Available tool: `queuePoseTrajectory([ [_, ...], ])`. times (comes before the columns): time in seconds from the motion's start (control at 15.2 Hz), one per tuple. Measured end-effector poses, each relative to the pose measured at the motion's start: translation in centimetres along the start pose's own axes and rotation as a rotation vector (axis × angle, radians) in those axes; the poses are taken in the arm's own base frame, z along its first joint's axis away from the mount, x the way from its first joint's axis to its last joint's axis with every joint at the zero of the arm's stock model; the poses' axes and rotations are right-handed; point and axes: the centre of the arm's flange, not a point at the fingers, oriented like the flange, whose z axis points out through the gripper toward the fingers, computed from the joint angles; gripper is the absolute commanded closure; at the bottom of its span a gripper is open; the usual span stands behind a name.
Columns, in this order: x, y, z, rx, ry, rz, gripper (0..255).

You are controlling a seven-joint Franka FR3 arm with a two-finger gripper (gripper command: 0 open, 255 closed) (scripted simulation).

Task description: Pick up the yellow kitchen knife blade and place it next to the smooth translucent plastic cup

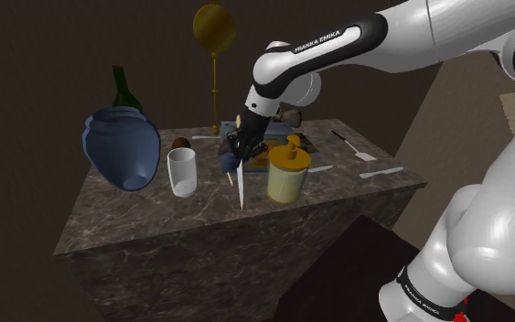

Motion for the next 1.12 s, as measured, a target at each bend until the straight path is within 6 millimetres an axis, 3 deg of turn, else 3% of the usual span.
queuePoseTrajectory([
  [0.53,0.1,0.8,2.8,0.012,0.016,-0.011,255],
  [1.12,1.2,1.5,4.2,0.030,0.038,-0.020,255],
])
